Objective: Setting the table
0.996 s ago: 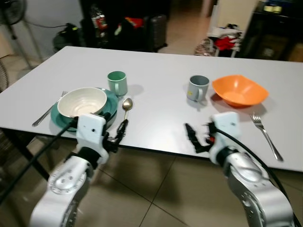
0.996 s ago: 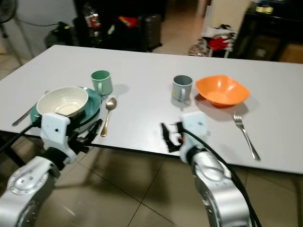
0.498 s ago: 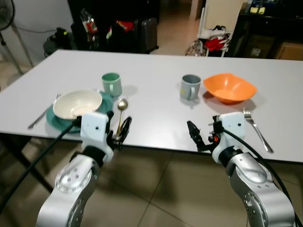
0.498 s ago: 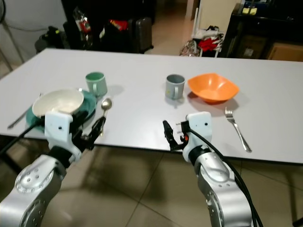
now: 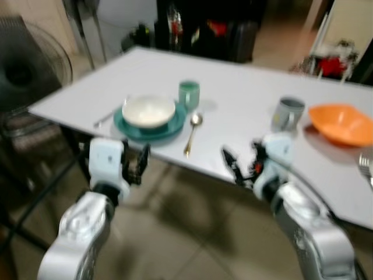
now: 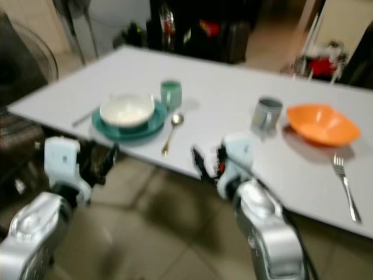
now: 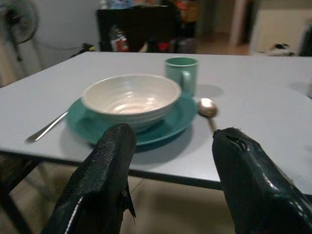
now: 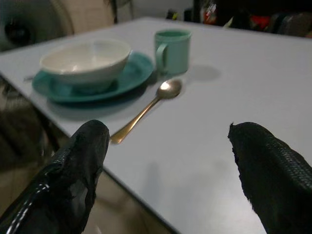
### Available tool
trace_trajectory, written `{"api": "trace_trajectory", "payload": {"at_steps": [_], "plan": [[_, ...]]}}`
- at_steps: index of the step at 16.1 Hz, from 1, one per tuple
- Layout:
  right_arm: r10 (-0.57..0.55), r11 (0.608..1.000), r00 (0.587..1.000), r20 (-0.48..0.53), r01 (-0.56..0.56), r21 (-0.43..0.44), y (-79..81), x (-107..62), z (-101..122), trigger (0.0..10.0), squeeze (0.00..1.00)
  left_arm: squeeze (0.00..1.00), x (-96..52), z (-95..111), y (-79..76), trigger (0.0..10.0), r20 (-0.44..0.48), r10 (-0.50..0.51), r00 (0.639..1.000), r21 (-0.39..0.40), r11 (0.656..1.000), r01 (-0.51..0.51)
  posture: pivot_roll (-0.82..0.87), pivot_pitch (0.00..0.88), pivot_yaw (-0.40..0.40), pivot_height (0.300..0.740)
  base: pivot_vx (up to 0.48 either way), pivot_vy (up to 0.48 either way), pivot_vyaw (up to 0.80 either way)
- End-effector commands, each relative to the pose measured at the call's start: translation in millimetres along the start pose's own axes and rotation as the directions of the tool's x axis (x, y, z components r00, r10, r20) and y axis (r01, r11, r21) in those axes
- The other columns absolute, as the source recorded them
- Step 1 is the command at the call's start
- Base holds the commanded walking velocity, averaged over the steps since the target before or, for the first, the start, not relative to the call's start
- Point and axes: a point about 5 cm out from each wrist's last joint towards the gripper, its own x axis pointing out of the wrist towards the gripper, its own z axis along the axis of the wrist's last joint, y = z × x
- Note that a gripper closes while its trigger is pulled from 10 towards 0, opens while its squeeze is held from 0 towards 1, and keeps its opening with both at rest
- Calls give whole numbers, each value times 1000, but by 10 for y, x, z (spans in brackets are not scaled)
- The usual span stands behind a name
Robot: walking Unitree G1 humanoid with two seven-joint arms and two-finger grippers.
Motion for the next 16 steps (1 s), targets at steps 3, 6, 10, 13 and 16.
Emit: {"api": "trace_trajectory", "payload": {"at_steps": [3, 6, 10, 13, 16], "plan": [[-26, 999, 1000, 3, 25, 44, -52, 12, 11, 10000, 0, 0, 12, 12, 4, 10000, -4, 9, 1000, 4, 1000, -9, -84, 0, 57, 740, 0, 0, 533], [-22, 997, 1000, -11, 23, 68, -37, 20, -12, 10000, 0, 0, 24, 24, 18, 10000, -3, 13, 1000, 6, 1000, -13, -83, 0, 55, 740, 0, 297, 0], [-15, 996, 1000, -22, 16, 83, -5, 27, -33, 10000, 0, 0, 28, 28, 24, 10000, -5, 17, 1000, 8, 1000, -17, -80, 0, 55, 740, 0, 341, 0], [-13, 996, 1000, -24, 15, 88, -7, 32, -35, 10000, 0, 0, 26, 26, 34, 10000, -7, 20, 1000, 14, 1000, -20, -76, 0, 50, 740, 0, 339, 0], [-6, 996, 1000, -28, 8, 88, 5, 44, -36, 10000, 0, 0, 24, 25, 29, 10000, -7, 20, 1000, 18, 1000, -20, -71, 0, 43, 740, 0, 340, 0]]}}
